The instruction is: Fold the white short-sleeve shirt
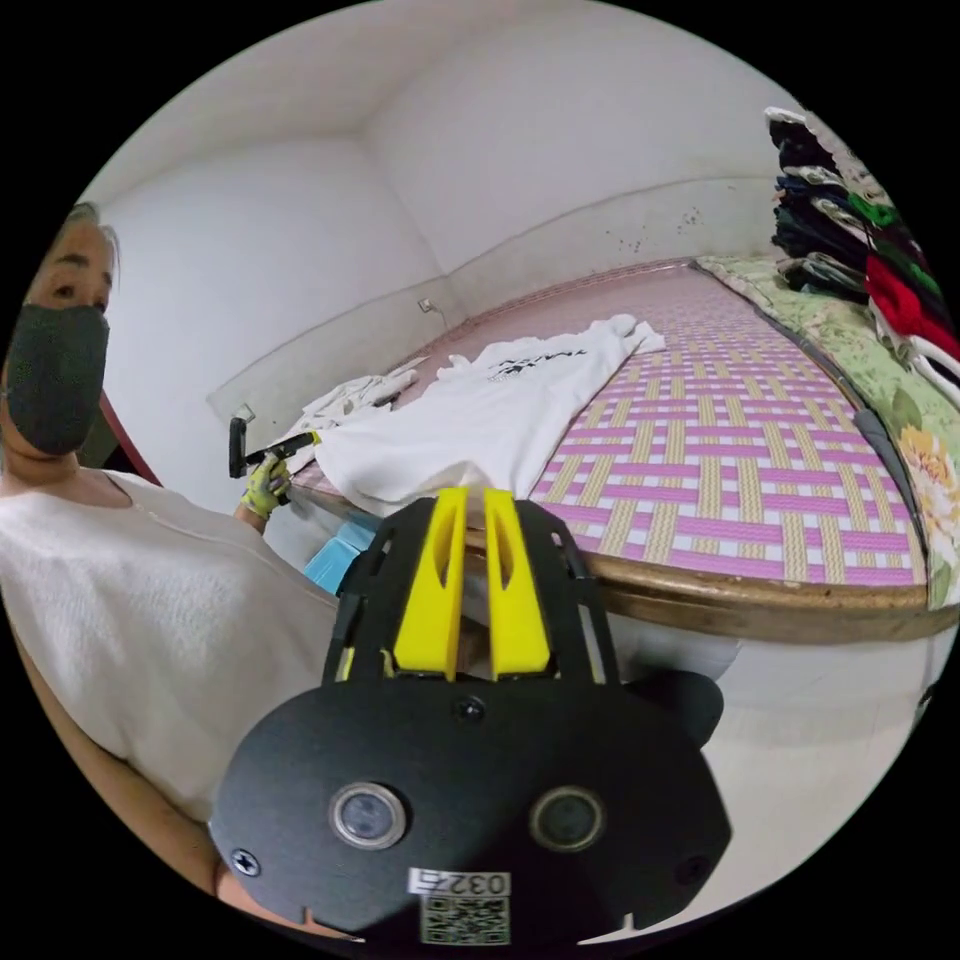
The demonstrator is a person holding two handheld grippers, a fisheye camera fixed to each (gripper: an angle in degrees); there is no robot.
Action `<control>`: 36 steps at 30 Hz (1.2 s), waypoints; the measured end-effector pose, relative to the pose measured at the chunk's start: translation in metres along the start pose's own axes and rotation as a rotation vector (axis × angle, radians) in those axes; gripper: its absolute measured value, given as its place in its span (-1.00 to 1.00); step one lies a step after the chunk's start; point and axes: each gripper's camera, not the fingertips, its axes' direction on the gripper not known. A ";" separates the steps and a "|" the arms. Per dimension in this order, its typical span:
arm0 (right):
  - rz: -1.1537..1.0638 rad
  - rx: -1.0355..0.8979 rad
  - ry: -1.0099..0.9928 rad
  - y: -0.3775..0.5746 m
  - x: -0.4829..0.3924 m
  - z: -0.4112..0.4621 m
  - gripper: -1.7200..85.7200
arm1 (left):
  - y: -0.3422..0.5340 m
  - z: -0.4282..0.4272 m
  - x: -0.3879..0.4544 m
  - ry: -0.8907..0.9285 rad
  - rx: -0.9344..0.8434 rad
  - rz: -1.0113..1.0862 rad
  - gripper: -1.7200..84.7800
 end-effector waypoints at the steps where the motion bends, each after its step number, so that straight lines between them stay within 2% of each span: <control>1: 0.032 -0.021 -0.030 0.001 0.002 0.002 -0.68 | 0.004 -0.001 -0.003 0.007 0.008 -0.008 -0.99; 5: 0.045 -0.049 -0.021 0.006 -0.008 0.008 -0.68 | 0.017 -0.005 -0.015 0.056 0.042 -0.035 -0.99; 9: 0.008 -0.195 0.185 0.015 -0.035 0.033 -0.68 | 0.031 -0.007 -0.029 0.074 0.056 -0.057 -0.99; 12: 0.016 -0.214 0.178 0.026 -0.045 0.047 -0.70 | 0.042 -0.008 -0.036 0.073 0.058 -0.055 -0.99; 15: 0.033 -0.151 0.161 0.032 -0.051 0.049 -0.79 | 0.052 -0.009 -0.047 0.092 0.071 -0.063 -0.99; 18: -0.012 -0.180 0.245 0.033 -0.064 0.055 -0.95 | 0.061 -0.014 -0.061 0.140 0.101 -0.080 -0.99; 20: -0.058 -0.157 0.298 0.034 -0.075 0.049 -0.97 | 0.067 -0.020 -0.070 0.165 0.122 -0.081 -0.99; 23: -0.116 0.001 0.383 0.033 -0.092 0.014 -0.98 | 0.080 -0.043 -0.076 0.298 0.260 -0.001 -0.99; 25: -0.174 0.280 0.418 0.041 -0.113 -0.036 -0.98 | 0.095 -0.066 -0.078 0.419 0.419 0.092 -0.99; 27: -0.214 0.415 0.392 0.048 -0.121 -0.058 -0.98 | 0.104 -0.075 -0.086 0.440 0.482 0.097 -0.99; 29: -0.207 0.356 0.339 0.039 -0.115 -0.061 -0.98 | 0.111 -0.076 -0.102 0.462 0.501 0.038 -0.99; 30: -0.216 0.341 0.318 0.035 -0.117 -0.068 -0.98 | 0.114 -0.080 -0.112 0.534 0.540 0.012 -0.99; 31: -0.270 0.456 0.320 0.041 -0.130 -0.087 -0.98 | 0.117 -0.091 -0.114 0.616 0.621 0.038 -0.99; 32: -0.304 0.504 0.325 0.044 -0.138 -0.095 -0.98 | 0.118 -0.098 -0.113 0.642 0.657 0.067 -0.99; 34: -0.468 0.652 0.370 0.051 -0.171 -0.114 -0.98 | 0.122 -0.129 -0.107 0.694 0.842 0.209 -0.99; 36: -0.532 0.696 0.391 0.043 -0.179 -0.114 -0.98 | 0.115 -0.138 -0.115 0.718 0.921 0.237 -0.99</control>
